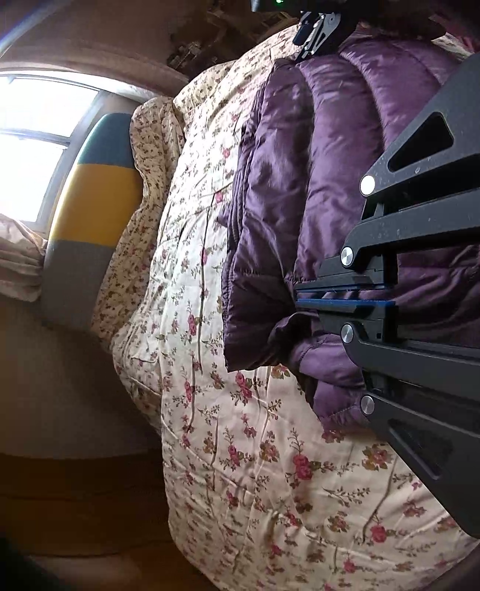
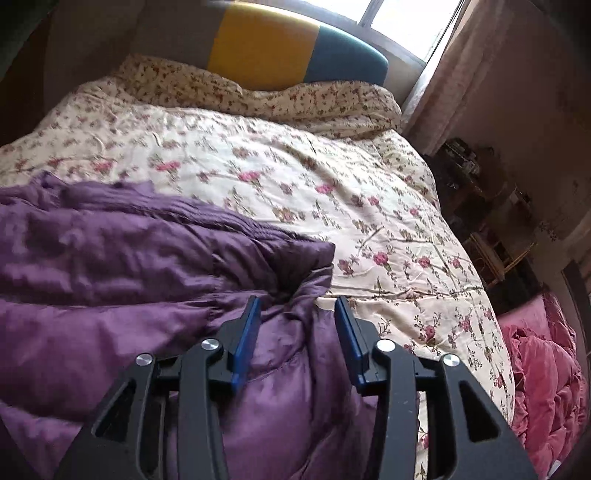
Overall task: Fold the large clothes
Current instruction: 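Release the hem and press both open grippers on the folded jacket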
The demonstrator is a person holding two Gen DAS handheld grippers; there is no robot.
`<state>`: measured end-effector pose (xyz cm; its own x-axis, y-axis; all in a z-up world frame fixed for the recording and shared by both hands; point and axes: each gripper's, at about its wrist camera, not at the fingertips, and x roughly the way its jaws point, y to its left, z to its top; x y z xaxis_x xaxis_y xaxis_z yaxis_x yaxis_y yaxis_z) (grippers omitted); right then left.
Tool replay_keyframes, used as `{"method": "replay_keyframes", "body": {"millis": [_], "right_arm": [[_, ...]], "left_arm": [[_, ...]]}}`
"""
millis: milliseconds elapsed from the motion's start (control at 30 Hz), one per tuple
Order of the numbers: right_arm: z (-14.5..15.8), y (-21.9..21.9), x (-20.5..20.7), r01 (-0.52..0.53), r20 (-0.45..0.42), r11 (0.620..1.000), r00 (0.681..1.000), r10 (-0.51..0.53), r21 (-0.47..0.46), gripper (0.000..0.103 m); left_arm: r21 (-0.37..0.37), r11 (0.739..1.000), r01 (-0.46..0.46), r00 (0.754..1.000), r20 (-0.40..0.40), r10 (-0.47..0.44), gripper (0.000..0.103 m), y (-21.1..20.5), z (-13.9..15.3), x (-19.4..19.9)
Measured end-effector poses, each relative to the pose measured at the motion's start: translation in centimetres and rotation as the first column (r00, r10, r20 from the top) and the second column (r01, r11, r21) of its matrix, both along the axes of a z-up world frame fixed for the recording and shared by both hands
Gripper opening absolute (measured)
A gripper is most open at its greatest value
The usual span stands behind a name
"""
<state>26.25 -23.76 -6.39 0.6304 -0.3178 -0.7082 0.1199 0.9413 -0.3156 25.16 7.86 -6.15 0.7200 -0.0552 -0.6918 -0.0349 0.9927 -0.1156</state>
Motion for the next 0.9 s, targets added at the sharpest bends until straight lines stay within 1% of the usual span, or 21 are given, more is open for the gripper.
{"method": "replay_keyframes", "body": {"millis": [200,400,533,700,800,867,900], "right_arm": [[1.9,2.7,-1.7,-0.063,0.043,0.997,0.997,0.06,0.047,0.05],[2.6,5.6,-3.2,-0.129,0.062,0.985,0.99,0.123,0.114,0.057],[2.2,7.4,-4.0,-0.162,0.064,0.977,0.986,0.154,0.137,0.061],[1.2,8.2,-4.4,-0.164,0.049,0.974,0.986,0.159,0.155,0.064],[0.5,8.5,-4.5,-0.164,0.043,0.975,0.986,0.16,0.15,0.067],[0.0,8.6,-4.3,-0.163,0.034,0.975,0.987,0.16,0.148,0.069],[-0.2,8.6,-4.3,-0.162,0.03,0.976,0.987,0.159,0.148,0.07]], "left_arm": [[-0.005,1.0,0.02,1.0,0.017,-0.02,0.002,-0.5,0.8,-1.5],[-0.025,0.999,0.041,0.999,-0.005,-0.041,0.002,-1.3,0.3,-2.8],[-0.051,0.997,0.061,0.998,-0.027,-0.063,0.002,-2.0,-0.4,-3.4],[-0.063,0.994,0.092,0.995,-0.038,-0.094,0.002,-3.2,-1.2,-3.9],[-0.057,0.994,0.098,0.994,-0.043,-0.101,0.002,-3.6,-1.5,-3.7],[-0.038,0.994,0.099,0.993,-0.055,-0.101,0.002,-3.9,-1.9,-3.4],[-0.031,0.995,0.099,0.993,-0.061,-0.101,0.008,-4.0,-2.1,-3.2]]}}
